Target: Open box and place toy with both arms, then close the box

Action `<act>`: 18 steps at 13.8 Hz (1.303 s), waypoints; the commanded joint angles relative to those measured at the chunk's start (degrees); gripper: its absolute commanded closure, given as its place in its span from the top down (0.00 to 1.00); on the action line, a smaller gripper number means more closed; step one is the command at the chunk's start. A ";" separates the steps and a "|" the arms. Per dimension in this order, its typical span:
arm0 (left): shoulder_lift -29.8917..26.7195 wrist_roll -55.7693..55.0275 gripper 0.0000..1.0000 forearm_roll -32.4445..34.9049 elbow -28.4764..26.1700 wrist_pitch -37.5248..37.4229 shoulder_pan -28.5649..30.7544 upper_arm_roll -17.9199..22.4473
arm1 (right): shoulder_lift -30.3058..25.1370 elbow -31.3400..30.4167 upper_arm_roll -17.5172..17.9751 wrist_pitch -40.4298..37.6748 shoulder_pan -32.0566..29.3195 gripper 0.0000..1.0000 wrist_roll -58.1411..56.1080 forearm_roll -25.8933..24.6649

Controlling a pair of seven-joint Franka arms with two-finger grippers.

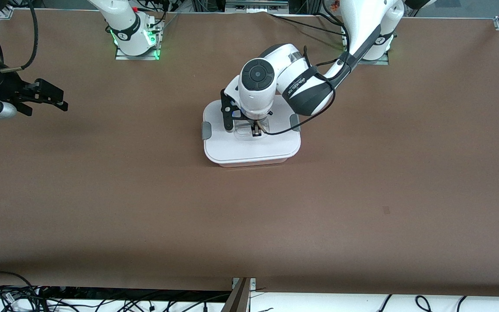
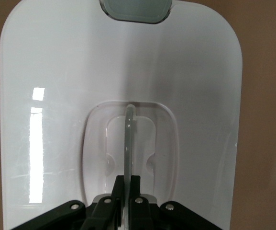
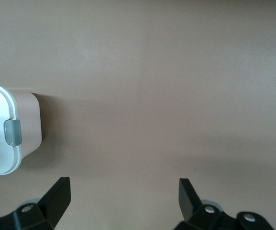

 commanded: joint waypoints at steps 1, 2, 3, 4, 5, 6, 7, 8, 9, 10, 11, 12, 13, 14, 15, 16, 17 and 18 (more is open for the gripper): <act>-0.19 -1.11 0.00 2.03 -0.82 -0.26 -0.05 0.17 | 0.44 1.22 -0.20 -0.66 0.46 1.00 -0.62 -0.31; -0.19 -1.20 0.00 2.03 -0.82 -0.43 -0.05 0.17 | 0.44 1.65 -0.20 -0.66 0.46 1.00 -0.53 -0.40; -0.19 -2.24 0.01 2.03 -0.82 -0.61 0.04 0.17 | 0.44 2.09 -0.20 -0.66 0.38 1.00 -0.62 -0.40; -0.54 -4.08 0.99 2.12 -0.82 -0.87 0.21 0.25 | 0.44 2.10 -0.37 -0.66 0.29 1.00 -0.71 -0.40; -1.33 -4.18 1.00 2.38 -0.55 -2.09 0.47 0.25 | 0.44 2.10 -0.46 -0.66 0.29 1.00 -0.62 -0.40; -2.55 -4.36 1.00 2.47 -0.38 -3.23 0.82 0.17 | 0.44 2.27 -0.46 -0.74 0.29 1.00 -0.62 -0.40; -3.96 -4.71 1.00 2.47 -0.46 -4.20 1.35 -0.01 | 0.44 2.27 -0.46 -0.74 0.29 1.00 -0.62 -0.40; -5.45 -4.80 1.00 1.95 -0.12 -5.87 1.70 -0.01 | 0.44 2.27 -0.46 -0.74 0.29 1.00 -0.62 -0.40; -7.12 -4.89 1.00 1.42 0.41 -8.14 2.49 -0.01 | 0.44 2.36 -0.46 -0.74 0.29 1.00 -0.71 -0.40; -9.49 -5.15 1.00 1.07 0.41 -11.39 4.24 -0.36 | 0.44 2.27 -0.46 -0.74 0.29 1.00 -0.71 -0.40; -11.95 -6.46 1.00 -1.11 0.41 -14.29 6.08 -0.27 | 0.44 2.36 -0.46 -0.74 0.29 1.00 -0.62 -0.40; -13.45 -7.86 1.00 -2.96 0.41 -15.28 8.62 -0.19 | 0.44 2.36 -0.46 -0.74 0.20 1.00 -0.71 -0.40; -14.60 -9.36 1.00 -3.24 0.41 -15.81 11.17 -0.27 | 0.44 2.27 -0.46 -0.83 0.29 1.00 -0.62 -0.40; -16.26 -11.63 1.00 -2.55 0.41 -17.82 12.68 0.16 | 0.44 2.36 -0.46 -0.74 0.29 1.00 -0.62 -0.40; -17.49 -14.70 1.00 -1.84 0.50 -20.36 14.17 0.60 | 0.44 2.36 -0.46 -0.83 0.20 1.00 -0.71 -0.40; -18.46 -16.56 1.00 -0.97 0.59 -21.60 16.62 1.13 | 0.44 2.27 -0.46 -0.83 0.20 1.00 -0.71 -0.40; -20.39 -16.93 1.00 -0.87 0.50 -21.79 19.95 1.31 | 0.44 2.36 -0.46 -0.74 0.20 1.00 -0.71 -0.40; -21.89 -16.76 1.00 -0.87 0.50 -22.23 23.73 1.22 | 0.44 2.36 -0.46 -0.83 0.20 1.00 -0.71 -0.40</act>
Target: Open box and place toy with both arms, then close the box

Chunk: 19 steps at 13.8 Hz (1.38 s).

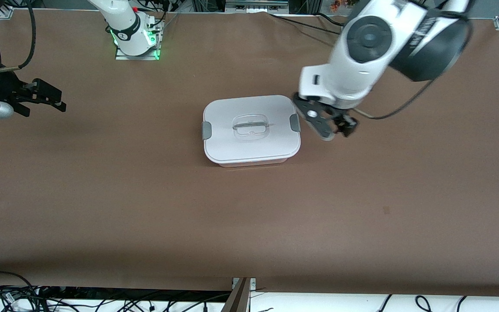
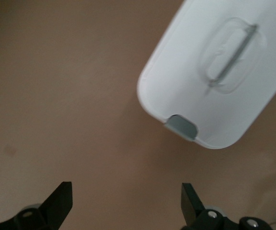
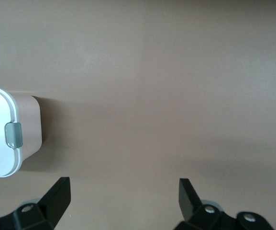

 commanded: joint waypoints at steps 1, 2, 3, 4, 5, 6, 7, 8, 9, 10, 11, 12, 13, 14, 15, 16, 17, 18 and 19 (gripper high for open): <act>-4.47 -1.24 1.00 0.29 -1.32 -2.29 9.00 -0.32 | 0.32 1.23 -0.20 -0.81 0.13 1.00 -0.64 -0.31; -4.65 -1.06 1.00 -0.58 -1.15 -4.47 11.64 -0.50 | 0.32 1.23 -0.20 -0.81 0.13 1.00 -0.64 -0.31; -4.56 -0.89 1.00 -0.42 0.86 -6.24 13.67 -0.24 | 0.32 1.23 -0.20 -0.72 0.13 1.00 -0.64 -0.31; -4.65 -1.06 1.00 -1.29 1.83 -5.99 14.65 0.20 | 0.32 1.23 -0.20 -0.72 0.13 1.00 -0.64 -0.31; -5.69 -1.67 1.00 -1.12 1.23 -5.64 14.22 0.90 | 0.32 1.23 -0.20 -0.72 0.13 1.00 -0.64 -0.31; -7.01 -1.85 1.00 -1.38 0.79 -4.86 12.82 5.08 | 0.32 1.23 -0.20 -0.81 0.13 1.00 -0.64 -0.31; -7.80 -2.55 1.00 -2.34 -0.52 -2.24 10.37 8.52 | 0.32 1.23 -0.20 -0.72 0.13 1.00 -0.64 -0.31; -8.42 -3.51 1.00 -4.35 -1.14 -1.25 9.65 11.69 | 0.32 1.23 -0.20 -0.81 0.13 1.00 -0.64 -0.31; -9.21 -6.39 1.00 -7.42 -2.10 -1.16 9.39 13.98 | 0.32 1.23 -0.20 -0.81 0.13 1.00 -0.64 -0.31; -11.22 -12.17 1.00 -9.45 -4.81 -1.07 8.34 17.48 | 0.32 1.23 -0.20 -0.81 0.13 1.00 -0.64 -0.31; -13.33 -17.88 1.00 -10.08 -7.71 0.15 5.89 21.78 | 0.32 1.23 -0.20 -0.81 0.13 1.00 -0.64 -0.31; -15.53 -20.89 1.00 -9.91 -10.35 1.90 3.43 25.39 | 0.32 1.23 -0.20 -0.72 0.13 1.00 -0.64 -0.31; -17.55 -20.49 1.00 -9.56 -12.81 2.35 1.93 27.86 | 0.32 1.23 -0.28 -0.72 0.13 1.00 -0.64 -0.31; -19.05 -20.66 1.00 -9.47 -14.57 2.36 1.22 28.59 | 0.32 1.23 -0.20 -0.72 0.13 1.00 -0.64 -0.31; -19.76 -20.75 1.00 -9.04 -15.90 2.36 1.21 28.59 | 0.32 1.23 -0.28 -0.72 0.13 1.00 -0.64 -0.31; -20.11 -20.40 1.00 -9.03 -16.78 2.53 1.64 28.68 | 0.32 1.23 -0.20 -0.72 0.13 1.00 -0.64 -0.31; -20.29 -20.48 1.00 -8.68 -17.57 3.84 1.65 28.68 | 0.32 1.23 -0.28 -0.72 0.13 1.00 -0.64 -0.31; -21.60 -21.18 1.00 -8.68 -19.67 5.51 1.56 28.68 | 0.32 1.23 -0.28 -0.72 0.13 1.00 -0.64 -0.31; -22.22 -21.19 1.00 -8.68 -20.56 6.22 1.65 28.68 | 0.32 1.23 -0.28 -0.72 0.13 1.00 -0.64 -0.31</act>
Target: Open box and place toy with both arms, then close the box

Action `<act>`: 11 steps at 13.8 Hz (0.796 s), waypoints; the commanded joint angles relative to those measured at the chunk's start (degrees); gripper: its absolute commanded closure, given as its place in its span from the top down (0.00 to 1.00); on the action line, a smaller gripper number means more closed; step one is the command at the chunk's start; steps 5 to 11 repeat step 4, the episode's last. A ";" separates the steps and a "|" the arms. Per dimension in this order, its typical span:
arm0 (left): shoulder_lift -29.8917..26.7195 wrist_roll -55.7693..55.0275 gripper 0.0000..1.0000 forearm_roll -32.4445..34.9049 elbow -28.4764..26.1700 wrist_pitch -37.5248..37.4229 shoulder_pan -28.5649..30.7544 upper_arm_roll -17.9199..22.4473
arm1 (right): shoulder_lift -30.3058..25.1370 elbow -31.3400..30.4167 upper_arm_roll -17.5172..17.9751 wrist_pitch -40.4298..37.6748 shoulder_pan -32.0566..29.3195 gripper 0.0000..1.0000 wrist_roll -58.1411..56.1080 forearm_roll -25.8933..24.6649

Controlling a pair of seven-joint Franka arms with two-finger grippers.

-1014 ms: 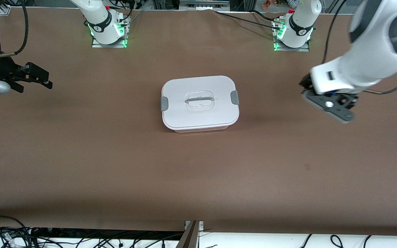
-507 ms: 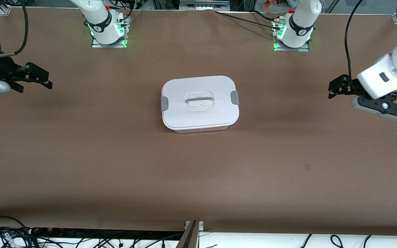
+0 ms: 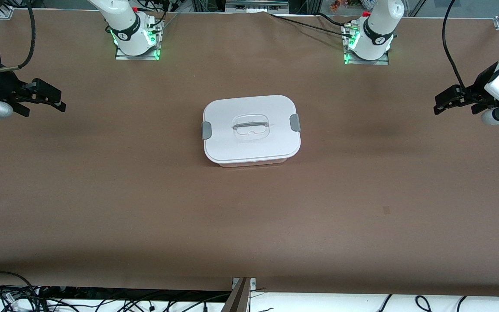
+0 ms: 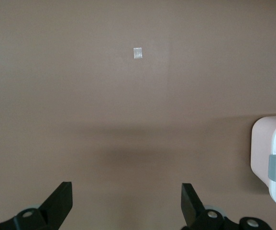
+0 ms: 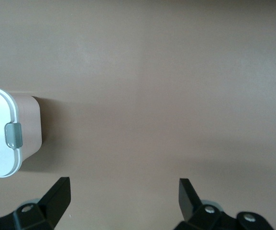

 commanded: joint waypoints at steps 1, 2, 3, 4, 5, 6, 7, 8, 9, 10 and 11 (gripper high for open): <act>-3.11 -0.98 1.00 0.08 -4.72 2.84 -0.85 0.81 | 0.32 1.18 -0.26 -0.72 0.14 1.00 -0.62 -0.31; -3.11 -0.89 1.00 0.08 -4.72 2.58 -0.76 0.81 | 0.32 1.18 -0.26 -0.72 0.14 1.00 -0.62 -0.31; -3.11 -0.71 1.00 0.08 -4.72 2.40 -0.67 0.64 | 0.32 1.18 -0.26 -0.72 0.14 1.00 -0.62 -0.31; -2.94 -0.71 1.00 0.08 -4.37 2.31 -0.67 0.64 | 0.32 1.18 -0.26 -0.72 0.14 1.00 -0.62 -0.31; -2.94 -0.71 1.00 0.08 -4.37 2.31 -0.67 0.64 | 0.32 1.18 -0.26 -0.72 0.14 1.00 -0.62 -0.31; -2.94 -0.71 1.00 0.08 -4.37 2.31 -0.67 0.64 | 0.32 1.18 -0.26 -0.72 0.14 1.00 -0.62 -0.31; -2.94 -0.71 1.00 0.08 -4.37 2.31 -0.67 0.64 | 0.32 1.18 -0.26 -0.72 0.14 1.00 -0.62 -0.31; -2.94 -0.71 1.00 0.08 -4.37 2.31 -0.67 0.64 | 0.32 1.18 -0.26 -0.72 0.14 1.00 -0.62 -0.31; -2.94 -0.71 1.00 0.08 -4.37 2.31 -0.67 0.64 | 0.32 1.18 -0.26 -0.72 0.14 1.00 -0.62 -0.31; -2.94 -0.71 1.00 0.08 -4.37 2.31 -0.67 0.64 | 0.32 1.18 -0.26 -0.72 0.14 1.00 -0.62 -0.31; -2.94 -0.71 1.00 0.08 -4.37 2.31 -0.67 0.64 | 0.32 1.18 -0.26 -0.72 0.14 1.00 -0.62 -0.31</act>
